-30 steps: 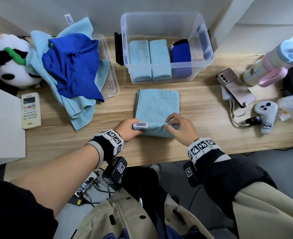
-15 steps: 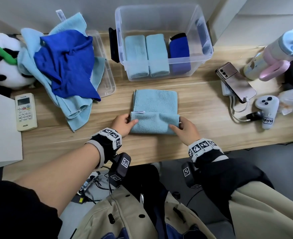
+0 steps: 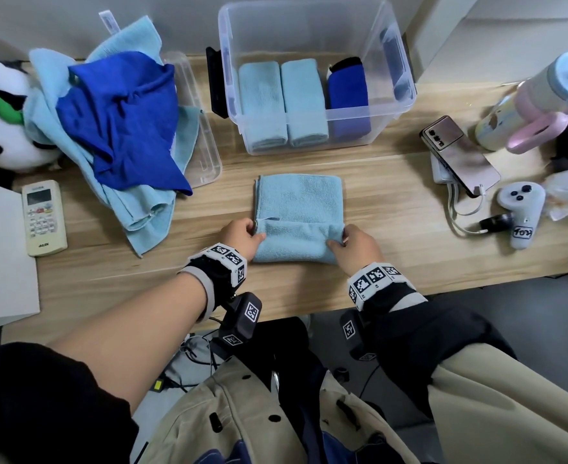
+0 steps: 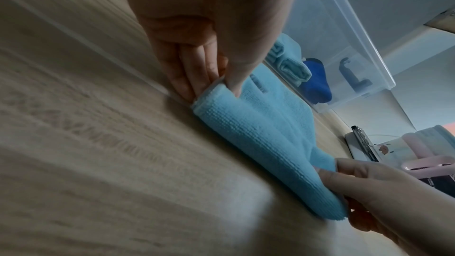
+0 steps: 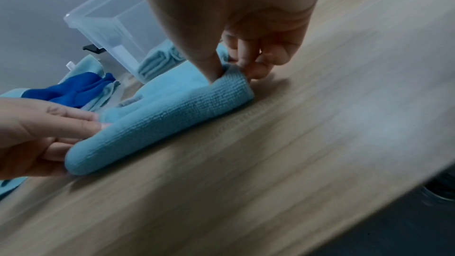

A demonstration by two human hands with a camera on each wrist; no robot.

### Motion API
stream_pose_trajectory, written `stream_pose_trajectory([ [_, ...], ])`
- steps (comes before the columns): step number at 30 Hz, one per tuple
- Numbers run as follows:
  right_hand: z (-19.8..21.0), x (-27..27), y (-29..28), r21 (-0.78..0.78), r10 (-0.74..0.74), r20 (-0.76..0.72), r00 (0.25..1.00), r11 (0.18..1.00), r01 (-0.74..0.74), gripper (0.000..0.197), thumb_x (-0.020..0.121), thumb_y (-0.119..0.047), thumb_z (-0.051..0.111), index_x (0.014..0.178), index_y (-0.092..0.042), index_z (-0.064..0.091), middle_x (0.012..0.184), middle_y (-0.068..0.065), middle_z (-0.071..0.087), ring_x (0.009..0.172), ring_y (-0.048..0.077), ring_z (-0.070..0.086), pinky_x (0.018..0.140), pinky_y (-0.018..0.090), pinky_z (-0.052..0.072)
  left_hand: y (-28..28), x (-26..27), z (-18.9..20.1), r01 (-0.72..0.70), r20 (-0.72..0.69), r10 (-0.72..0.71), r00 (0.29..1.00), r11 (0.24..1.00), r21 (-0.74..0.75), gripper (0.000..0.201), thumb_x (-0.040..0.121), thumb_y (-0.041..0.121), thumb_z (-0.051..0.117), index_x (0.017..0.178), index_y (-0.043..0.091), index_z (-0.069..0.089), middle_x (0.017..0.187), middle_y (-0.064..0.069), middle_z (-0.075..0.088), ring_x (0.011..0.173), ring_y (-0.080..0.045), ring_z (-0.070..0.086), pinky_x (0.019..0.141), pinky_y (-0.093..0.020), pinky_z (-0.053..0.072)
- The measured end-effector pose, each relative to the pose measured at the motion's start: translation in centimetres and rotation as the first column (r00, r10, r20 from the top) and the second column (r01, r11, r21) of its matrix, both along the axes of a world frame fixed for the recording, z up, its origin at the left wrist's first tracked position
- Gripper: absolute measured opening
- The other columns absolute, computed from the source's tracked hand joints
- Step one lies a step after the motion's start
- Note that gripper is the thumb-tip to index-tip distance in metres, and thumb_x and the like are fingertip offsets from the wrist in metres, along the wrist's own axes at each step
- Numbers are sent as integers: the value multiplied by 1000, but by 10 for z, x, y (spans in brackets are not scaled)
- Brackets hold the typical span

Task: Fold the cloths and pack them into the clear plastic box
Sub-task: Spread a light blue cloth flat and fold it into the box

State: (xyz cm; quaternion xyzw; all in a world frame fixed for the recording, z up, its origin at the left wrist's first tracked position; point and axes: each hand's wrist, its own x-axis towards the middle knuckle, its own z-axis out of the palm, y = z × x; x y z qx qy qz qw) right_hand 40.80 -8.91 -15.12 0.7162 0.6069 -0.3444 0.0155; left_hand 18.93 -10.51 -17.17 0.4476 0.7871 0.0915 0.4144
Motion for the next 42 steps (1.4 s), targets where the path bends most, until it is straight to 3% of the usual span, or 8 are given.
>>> stream_pose_trajectory([
  [6, 10, -3, 5, 21, 32, 0, 999, 999, -32, 34, 95, -28, 48, 122, -8, 49, 120, 13, 62, 109, 33, 57, 78, 30, 39, 3, -1, 1, 28, 14, -28, 1000, 1000, 14, 16, 89, 22, 58, 96, 7, 57, 96, -10, 63, 89, -25, 57, 79, -31, 42],
  [18, 6, -2, 2, 168, 4, 58, 998, 986, -14, 36, 87, -28, 60, 110, -5, 44, 106, 15, 61, 97, 33, 58, 70, 33, 40, -1, 3, 4, -16, -17, 17, 1000, 998, 67, 12, 86, 21, 63, 88, 12, 56, 85, -3, 56, 79, -20, 50, 71, -25, 36],
  [21, 9, -2, 1, 370, 233, 57, 971, 898, -237, 37, 80, -32, 66, 107, -12, 50, 108, 6, 54, 101, 26, 50, 83, 37, 43, 1, 1, 3, -44, 19, 43, 999, 999, 20, 16, 84, 20, 64, 78, 14, 51, 85, -4, 56, 79, -19, 49, 71, -24, 34],
  [25, 4, -5, -10, 178, 598, 146, 788, 767, -616, 65, 69, -42, 69, 127, -28, 44, 137, -6, 41, 128, 19, 34, 103, 37, 30, 4, -4, 1, -147, 175, 165, 971, 983, -111, 30, 81, 20, 68, 63, 18, 45, 83, -9, 59, 77, -21, 55, 77, -37, 50],
  [29, -2, -6, -14, 241, 619, 180, 765, 726, -644, 56, 70, -22, 61, 124, -30, 52, 133, -7, 50, 125, 21, 43, 103, 37, 30, 0, -8, 8, -218, 325, 288, 901, 947, -236, 20, 81, 14, 68, 78, 15, 49, 88, -12, 59, 80, -25, 58, 80, -48, 54],
  [32, 1, -9, -8, 280, 603, 168, 780, 729, -624, 48, 69, -27, 51, 116, -30, 61, 123, -7, 60, 114, 23, 52, 100, 38, 33, -2, -11, 17, -191, 245, 182, 952, 981, 17, 39, 75, 15, 74, 103, 16, 47, 95, -6, 52, 81, -21, 53, 70, -33, 48],
  [35, 7, -13, 3, 211, 617, 132, 775, 747, -631, 50, 69, -34, 45, 115, -30, 61, 116, -6, 64, 109, 23, 55, 96, 35, 35, -4, -9, 33, 10, 260, -71, 963, 973, 231, 39, 71, 22, 79, 105, 15, 61, 107, -3, 52, 94, -15, 52, 86, -25, 39],
  [42, 19, -11, 21, 90, 436, -60, 898, 898, -430, 35, 78, -25, 61, 112, -27, 60, 99, 2, 69, 95, 27, 61, 75, 29, 43, -5, -9, 32, 377, 138, -390, 910, 920, 112, 53, 70, 15, 79, 118, 9, 57, 121, -8, 58, 115, -22, 52, 88, -19, 34],
])
